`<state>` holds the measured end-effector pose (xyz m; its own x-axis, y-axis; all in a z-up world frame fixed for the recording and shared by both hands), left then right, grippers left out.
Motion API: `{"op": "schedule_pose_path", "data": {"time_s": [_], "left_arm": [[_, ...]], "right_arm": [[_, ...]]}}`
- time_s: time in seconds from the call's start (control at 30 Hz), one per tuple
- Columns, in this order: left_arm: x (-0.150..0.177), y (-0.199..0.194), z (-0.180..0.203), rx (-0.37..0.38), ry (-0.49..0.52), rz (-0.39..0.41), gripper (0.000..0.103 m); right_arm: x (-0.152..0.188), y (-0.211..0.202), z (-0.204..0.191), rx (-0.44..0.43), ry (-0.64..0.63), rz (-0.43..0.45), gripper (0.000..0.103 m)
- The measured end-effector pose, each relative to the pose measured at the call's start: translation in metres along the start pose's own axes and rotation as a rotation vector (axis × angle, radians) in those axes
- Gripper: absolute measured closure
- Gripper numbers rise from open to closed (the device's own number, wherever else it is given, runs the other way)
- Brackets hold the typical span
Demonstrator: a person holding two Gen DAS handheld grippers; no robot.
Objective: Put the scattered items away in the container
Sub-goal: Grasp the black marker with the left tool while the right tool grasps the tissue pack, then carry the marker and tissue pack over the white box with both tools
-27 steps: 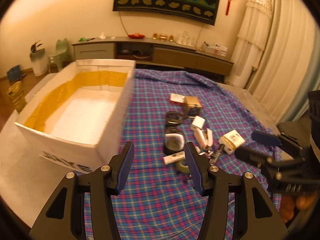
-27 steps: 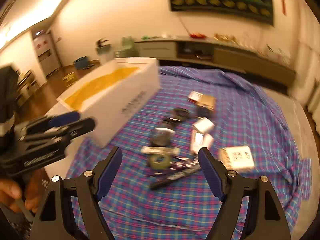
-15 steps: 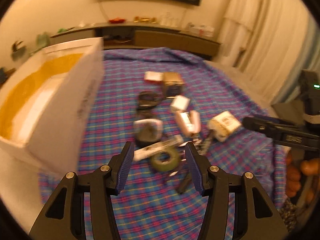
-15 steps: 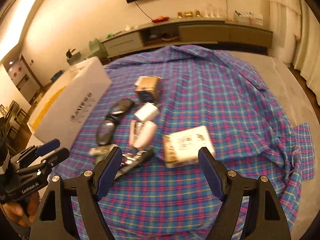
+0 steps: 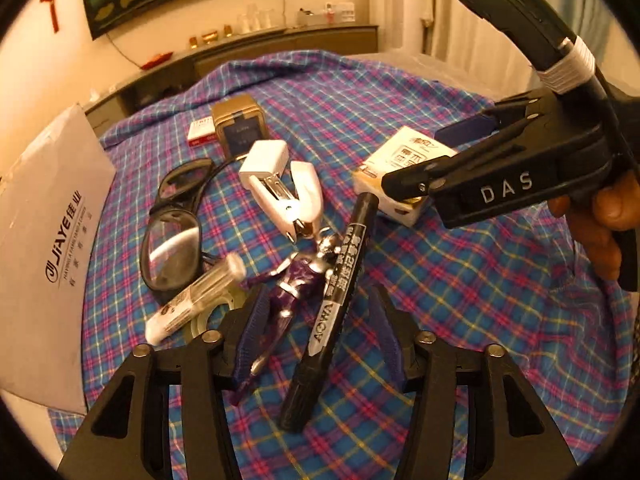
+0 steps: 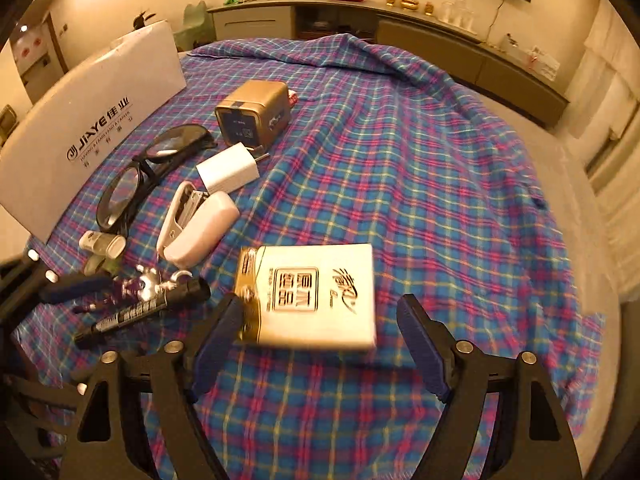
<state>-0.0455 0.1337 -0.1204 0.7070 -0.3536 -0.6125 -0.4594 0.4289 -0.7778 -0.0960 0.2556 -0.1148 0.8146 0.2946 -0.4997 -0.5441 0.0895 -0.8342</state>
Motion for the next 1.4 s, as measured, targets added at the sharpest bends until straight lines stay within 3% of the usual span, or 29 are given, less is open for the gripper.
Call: {"op": "schedule_pose_path", "data": {"time_s": [0.07,0.2,0.47,0.67,0.93,1.1,1.4], "left_arm": [[-0.002,-0.003,-0.006,0.012,-0.029,0.006,0.089],[0.0,-0.011,-0.027,0.104,-0.17,0.024,0.089],[-0.004,-0.03,-0.032,0.139,-0.218,0.085,0.09],[-0.004,-0.041,-0.043,0.122,-0.237,0.11,0.09],[-0.003,-0.064,-0.057,0.097,-0.269,0.163,0.09],[-0.003,-0.077,-0.06,0.086,-0.274,0.191,0.09],[-0.001,-0.117,-0.076,0.04,-0.306,0.268,0.089]], "right_arm": [[-0.003,0.005,0.001,-0.037,0.014,-0.018,0.022],[-0.004,0.017,-0.003,-0.095,0.021,-0.077,0.022],[-0.006,-0.001,-0.004,-0.081,0.051,-0.028,0.028],[-0.002,-0.021,-0.001,-0.09,0.072,0.012,0.028],[0.023,0.008,0.016,-0.068,0.116,-0.081,0.028],[0.037,0.002,0.02,-0.024,0.133,-0.081,0.028],[0.007,-0.063,-0.007,-0.09,0.133,0.078,0.028]]}}
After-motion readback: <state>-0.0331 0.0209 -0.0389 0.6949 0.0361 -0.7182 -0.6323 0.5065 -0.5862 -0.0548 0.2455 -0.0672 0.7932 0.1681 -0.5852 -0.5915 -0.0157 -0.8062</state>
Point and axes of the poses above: each gripper's, at about its wrist camera, not at the fingertips, and y roughly the way its jaws point, z to its right, x to its underside, the point moved 2 cm from there along y, roughly the way its jaws point, and after that the axes turned 15 degrees about x, right-handed, at the moved point
